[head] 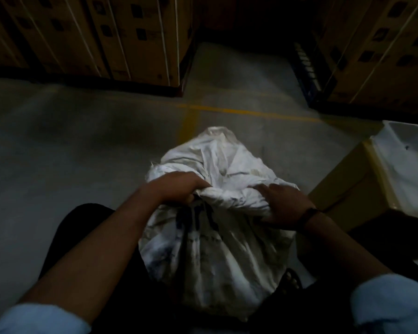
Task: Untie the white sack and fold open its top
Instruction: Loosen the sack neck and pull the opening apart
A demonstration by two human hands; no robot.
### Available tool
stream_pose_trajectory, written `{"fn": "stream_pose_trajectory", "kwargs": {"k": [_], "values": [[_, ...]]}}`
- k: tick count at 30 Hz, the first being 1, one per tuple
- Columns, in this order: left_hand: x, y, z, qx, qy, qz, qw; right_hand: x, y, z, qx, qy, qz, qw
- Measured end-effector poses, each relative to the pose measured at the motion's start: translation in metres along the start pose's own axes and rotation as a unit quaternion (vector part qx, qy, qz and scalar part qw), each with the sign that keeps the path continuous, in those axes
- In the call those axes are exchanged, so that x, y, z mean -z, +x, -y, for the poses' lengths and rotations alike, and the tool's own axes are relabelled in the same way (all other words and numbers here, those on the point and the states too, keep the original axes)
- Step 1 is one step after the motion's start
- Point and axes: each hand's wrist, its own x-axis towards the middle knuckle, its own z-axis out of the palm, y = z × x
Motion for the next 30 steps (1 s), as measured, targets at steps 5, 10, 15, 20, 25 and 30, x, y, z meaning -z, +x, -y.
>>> {"fn": "stream_pose_trajectory", "kwargs": {"k": [5,10,15,20,25,30], "values": [[-0.019,0.019,-0.002,-0.045,0.075,-0.001,0.996,0.005,-0.009,0.003,0.138,0.149,-0.063,0.977],[-0.036,0.024,-0.038,-0.134,0.152,-0.011,0.979,0.006,0.002,0.038,0.15,0.287,0.006,0.946],[-0.036,0.009,-0.01,-0.091,0.078,-0.015,0.993,-0.009,0.01,0.032,0.072,0.213,0.112,0.968],[-0.031,-0.01,0.034,0.0,-0.023,0.013,1.0,-0.022,0.002,0.007,-0.023,0.135,0.125,0.983],[-0.034,-0.004,0.026,0.032,-0.034,0.102,0.994,-0.023,-0.007,0.014,0.04,0.018,0.038,0.998],[-0.023,0.009,-0.013,0.012,-0.077,0.118,0.99,-0.037,-0.008,0.033,0.22,-0.082,-0.226,0.945]]}}
